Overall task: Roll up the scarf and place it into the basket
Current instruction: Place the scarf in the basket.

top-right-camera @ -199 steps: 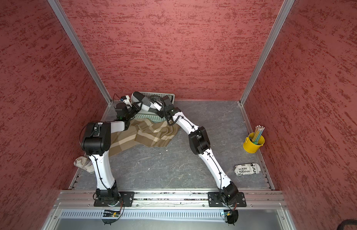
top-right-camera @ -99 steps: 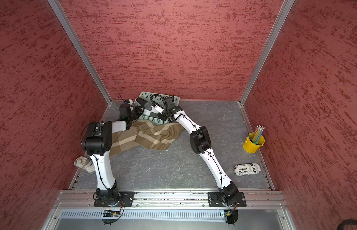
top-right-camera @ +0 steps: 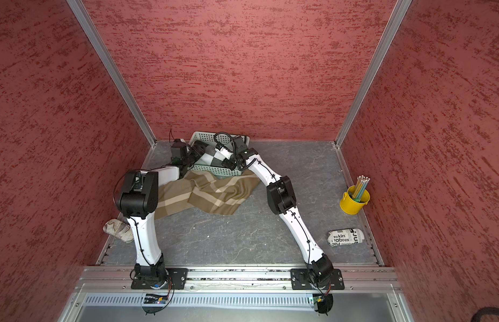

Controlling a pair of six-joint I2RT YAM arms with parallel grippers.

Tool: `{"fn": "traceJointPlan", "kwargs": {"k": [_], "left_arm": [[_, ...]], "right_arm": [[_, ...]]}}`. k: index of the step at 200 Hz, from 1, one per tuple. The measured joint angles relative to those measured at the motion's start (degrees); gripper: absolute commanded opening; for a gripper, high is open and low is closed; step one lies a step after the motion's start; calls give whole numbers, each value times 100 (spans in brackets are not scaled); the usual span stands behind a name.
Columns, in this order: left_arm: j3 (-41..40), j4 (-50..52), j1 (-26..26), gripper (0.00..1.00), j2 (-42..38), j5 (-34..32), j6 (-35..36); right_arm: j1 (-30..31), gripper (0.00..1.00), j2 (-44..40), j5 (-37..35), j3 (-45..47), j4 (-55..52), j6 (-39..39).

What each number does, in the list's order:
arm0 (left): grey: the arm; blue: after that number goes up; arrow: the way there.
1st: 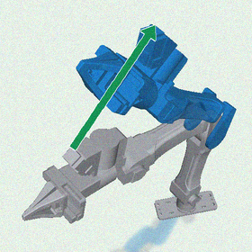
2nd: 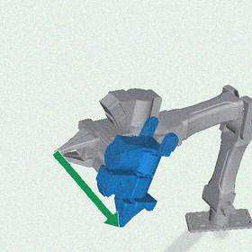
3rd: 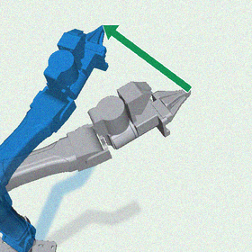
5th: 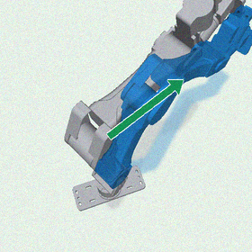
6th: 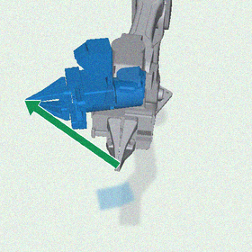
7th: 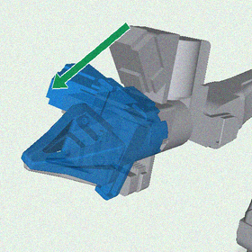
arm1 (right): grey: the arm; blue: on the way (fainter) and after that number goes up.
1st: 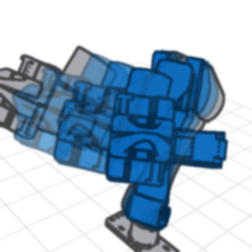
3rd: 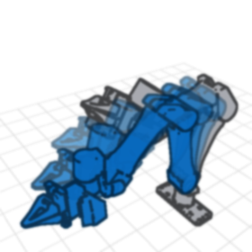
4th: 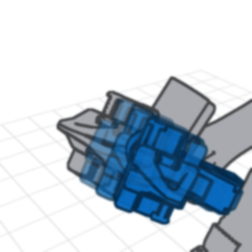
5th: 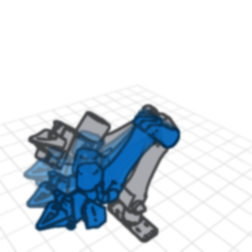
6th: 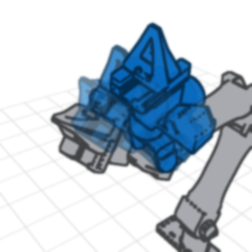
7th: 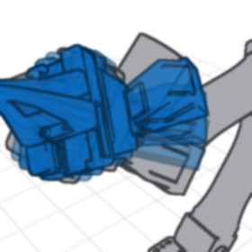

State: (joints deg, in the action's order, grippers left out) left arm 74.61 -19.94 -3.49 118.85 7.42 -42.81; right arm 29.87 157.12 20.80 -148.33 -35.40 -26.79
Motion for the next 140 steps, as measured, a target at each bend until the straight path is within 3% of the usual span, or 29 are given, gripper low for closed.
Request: {"fn": "traceJointPlan", "kwargs": {"k": [61, 74, 115, 123, 140], "left_arm": [[229, 168, -7, 99, -549, -142, 52], [409, 293, -7, 98, -610, -127, 201], [1355, 1342, -7, 93, -603, 155, 960], [1574, 1589, -7, 92, -566, 195, 1097], [1711, 1917, -4, 92, -557, 212, 1270]], "right_arm": [[-63, 29, 42, 461, 0, 39, 24], [-76, 23, 46, 616, 0, 31, -28], [-157, 19, 74, 1285, -42, -203, -328], [-181, 21, 87, 1453, -90, -315, -356], [-254, 38, 98, 1799, -129, -568, -367]]}}
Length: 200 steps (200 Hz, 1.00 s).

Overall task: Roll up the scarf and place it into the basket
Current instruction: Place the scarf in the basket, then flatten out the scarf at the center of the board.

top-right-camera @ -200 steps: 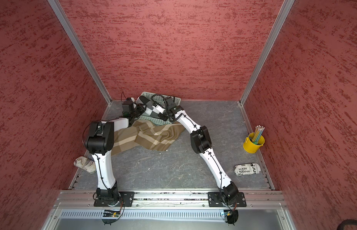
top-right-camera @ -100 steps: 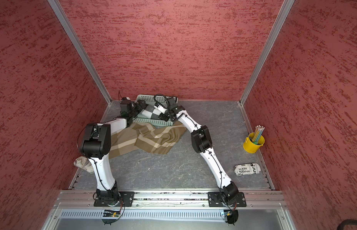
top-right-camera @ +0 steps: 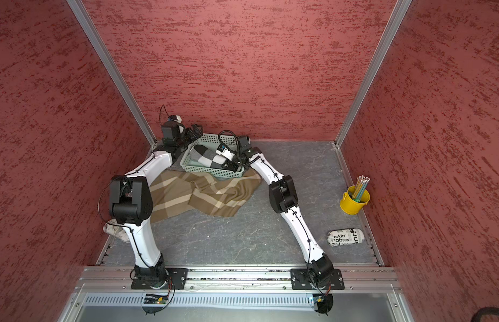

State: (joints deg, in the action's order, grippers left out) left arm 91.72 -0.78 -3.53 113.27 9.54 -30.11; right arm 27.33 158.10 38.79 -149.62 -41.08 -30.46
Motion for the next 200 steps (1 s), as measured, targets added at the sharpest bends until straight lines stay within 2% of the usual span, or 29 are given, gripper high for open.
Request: {"fn": "traceJointPlan", "kwargs": {"k": [12, 17, 55, 70, 87, 118, 140, 151, 173, 200], "left_arm": [[-13, 249, 4, 93, 7, -57, 22], [-39, 354, 4, 94, 9, -81, 22], [-308, 721, 15, 93, 9, -59, 42], [-310, 752, 28, 93, 9, 0, 79], [-299, 758, 31, 90, 7, 96, 122], [-299, 820, 13, 86, -33, 245, 166], [-334, 1008, -52, 82, -168, 321, 208], [-509, 1027, -120, 74, -352, 361, 234], [-1106, 1108, -323, 58, -898, 439, 256], [-1862, 1244, -682, 49, -1469, 535, 315]], "right_arm": [[-48, 63, 0, 103, 0, -129, 79], [-59, 69, 0, 107, 0, -157, 111], [-70, 81, 0, -352, 0, 20, 732], [-31, 93, -37, -767, 0, 195, 992], [28, 97, -184, -1268, 13, 404, 1266], [116, 96, -938, -1976, 76, 619, 1681], [205, 78, -1862, -2553, 435, 688, 2002], [251, 68, -2435, -2892, 828, 699, 2304], [413, 60, -3818, -3560, 2465, 942, 3008], [809, 56, -5493, -4223, 5381, 1453, 3930]]}}
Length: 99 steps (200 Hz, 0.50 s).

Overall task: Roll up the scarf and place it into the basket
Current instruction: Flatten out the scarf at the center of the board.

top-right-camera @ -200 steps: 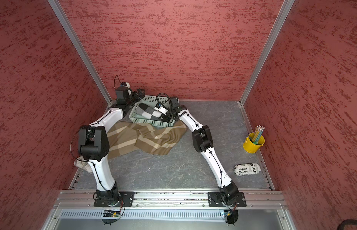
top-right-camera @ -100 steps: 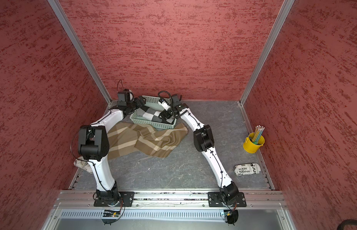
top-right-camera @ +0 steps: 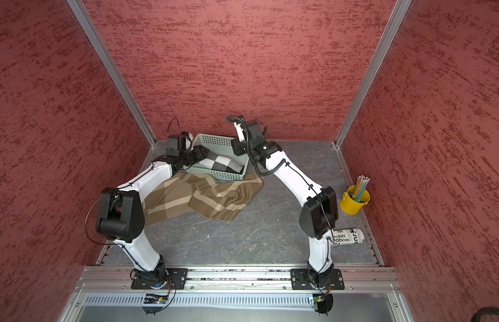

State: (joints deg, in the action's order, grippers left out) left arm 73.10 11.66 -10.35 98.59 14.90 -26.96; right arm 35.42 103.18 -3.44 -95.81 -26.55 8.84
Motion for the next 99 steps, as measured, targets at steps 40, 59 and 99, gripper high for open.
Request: {"fn": "traceJointPlan", "kwargs": {"k": [40, 59, 99], "left_arm": [[-1025, 39, -461, 48, -225, 199, -37], [-1222, 7, -518, 48, -70, 310, -122], [-916, -369, -542, 48, 739, 393, -254]], "right_arm": [[393, 63, -1416, -271, 2962, 153, 1580], [439, 69, -1773, -308, 3742, 326, 2295], [461, 75, -1840, -181, 4734, 1257, 3366]]}}
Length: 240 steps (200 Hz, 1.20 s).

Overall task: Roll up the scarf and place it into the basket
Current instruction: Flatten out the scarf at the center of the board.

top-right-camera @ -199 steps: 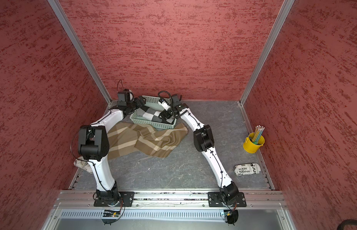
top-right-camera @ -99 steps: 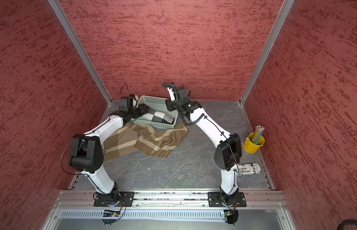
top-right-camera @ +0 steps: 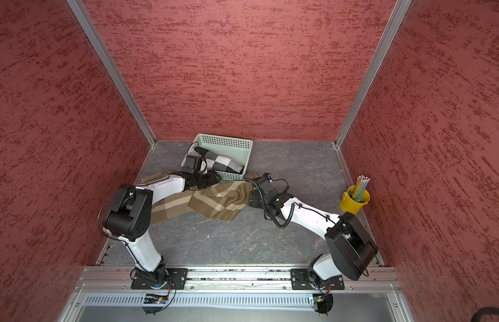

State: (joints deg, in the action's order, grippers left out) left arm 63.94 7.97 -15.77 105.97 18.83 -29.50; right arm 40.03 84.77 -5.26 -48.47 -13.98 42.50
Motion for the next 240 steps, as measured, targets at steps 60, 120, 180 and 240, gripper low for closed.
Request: {"fn": "traceJointPlan", "kwargs": {"k": [60, 120, 180, 240], "left_arm": [[855, -293, -4, 51, 828, 68, -48], [957, -535, -4, 55, 730, 334, -68], [-400, -146, 7, 73, -1670, 446, 55], [-1593, 763, 382, 86, -3320, -39, 142]], "right_arm": [[0, 73, 1115, 321, -76, 1189, 518], [-114, 6, 1757, 407, -323, 1733, 627], [-417, 0, 57, -820, -813, -146, 42], [-1449, 22, -1040, -1663, -1082, -2173, -702]]}}
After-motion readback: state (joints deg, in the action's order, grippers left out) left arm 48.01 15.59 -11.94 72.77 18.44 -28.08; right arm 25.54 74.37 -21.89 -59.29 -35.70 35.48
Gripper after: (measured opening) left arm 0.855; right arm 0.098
